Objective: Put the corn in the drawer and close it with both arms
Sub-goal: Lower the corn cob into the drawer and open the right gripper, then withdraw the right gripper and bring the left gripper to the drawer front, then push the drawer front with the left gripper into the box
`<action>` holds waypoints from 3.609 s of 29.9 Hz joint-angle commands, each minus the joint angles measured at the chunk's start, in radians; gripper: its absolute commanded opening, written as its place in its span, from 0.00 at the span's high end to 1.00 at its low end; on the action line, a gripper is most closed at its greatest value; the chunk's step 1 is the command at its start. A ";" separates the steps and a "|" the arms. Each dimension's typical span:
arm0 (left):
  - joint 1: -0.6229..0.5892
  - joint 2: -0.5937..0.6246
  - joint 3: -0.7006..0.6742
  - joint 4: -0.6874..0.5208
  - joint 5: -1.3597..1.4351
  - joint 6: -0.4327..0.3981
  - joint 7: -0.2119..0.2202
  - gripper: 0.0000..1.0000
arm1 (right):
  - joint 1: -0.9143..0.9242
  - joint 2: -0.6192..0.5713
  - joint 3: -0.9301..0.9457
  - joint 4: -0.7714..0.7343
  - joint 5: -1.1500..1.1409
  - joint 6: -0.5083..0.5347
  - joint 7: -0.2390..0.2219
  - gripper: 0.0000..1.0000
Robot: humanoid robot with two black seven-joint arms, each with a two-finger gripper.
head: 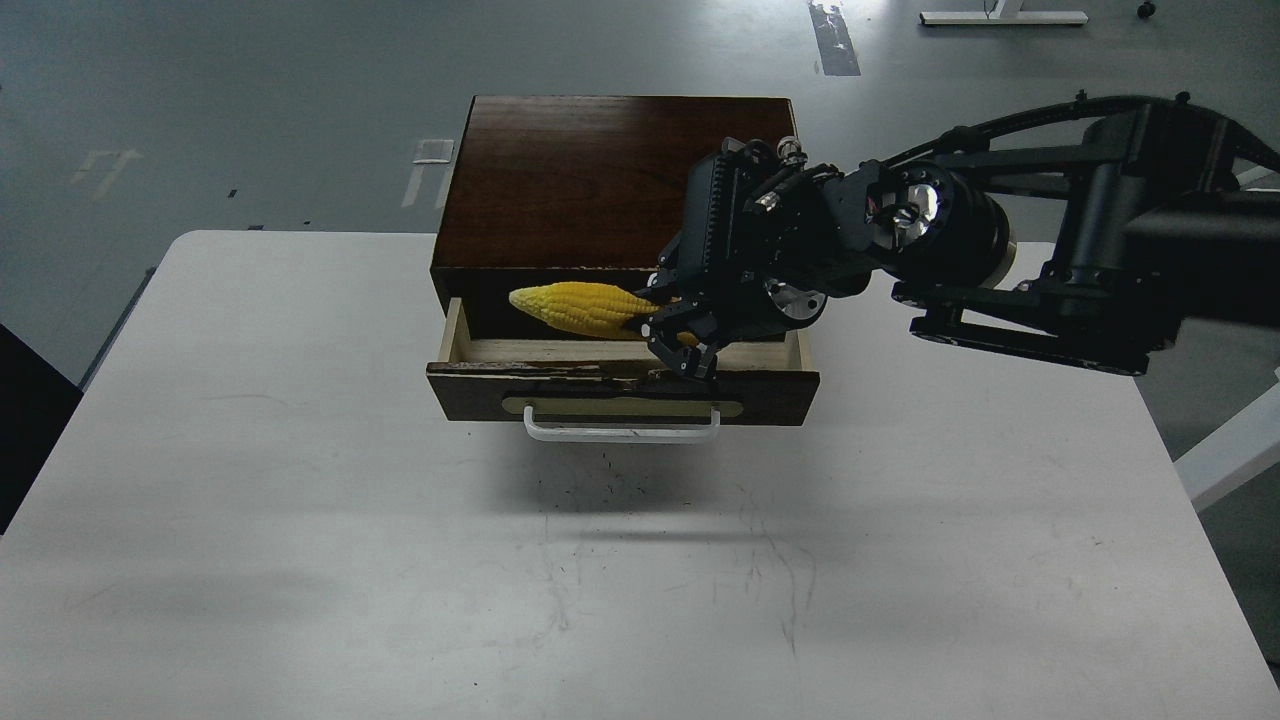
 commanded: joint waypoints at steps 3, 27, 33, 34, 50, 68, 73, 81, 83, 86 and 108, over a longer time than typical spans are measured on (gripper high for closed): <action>0.001 -0.002 0.000 0.000 -0.001 0.000 -0.005 0.02 | -0.006 0.002 0.004 0.000 0.005 0.000 -0.001 0.52; -0.010 0.004 0.005 -0.122 0.105 0.000 -0.003 0.02 | -0.026 -0.119 0.403 -0.208 0.776 -0.006 -0.014 0.03; -0.027 -0.002 -0.008 -0.201 0.225 0.000 -0.016 0.02 | -0.055 -0.179 0.466 -0.354 1.290 -0.006 -0.012 0.01; -0.041 -0.006 -0.003 -0.218 0.248 0.000 -0.016 0.02 | -0.062 -0.188 0.469 -0.391 1.350 -0.006 -0.012 0.01; -0.071 -0.054 -0.003 -0.770 1.021 0.000 -0.023 0.03 | -0.367 -0.213 0.669 -0.675 2.154 0.043 -0.021 0.00; -0.055 -0.046 0.005 -1.225 1.558 0.000 -0.028 0.92 | -0.646 -0.239 0.895 -0.693 2.197 0.117 -0.027 0.00; -0.059 -0.060 0.058 -1.339 1.683 0.000 -0.028 1.00 | -0.655 -0.239 0.895 -0.699 2.197 0.118 -0.026 0.00; -0.096 -0.065 0.173 -1.334 1.932 0.000 -0.028 1.00 | -0.658 -0.241 0.890 -0.713 2.197 0.186 -0.031 0.00; -0.094 -0.063 0.224 -1.339 1.966 0.000 -0.026 1.00 | -0.681 -0.241 0.893 -0.715 2.197 0.190 -0.031 0.00; -0.090 -0.072 0.258 -1.328 2.025 0.000 -0.023 1.00 | -0.704 -0.235 0.898 -0.725 2.199 0.192 -0.026 0.00; -0.068 -0.100 0.325 -1.258 2.380 0.000 -0.012 1.00 | -0.721 -0.224 0.897 -0.739 2.197 0.193 -0.023 0.00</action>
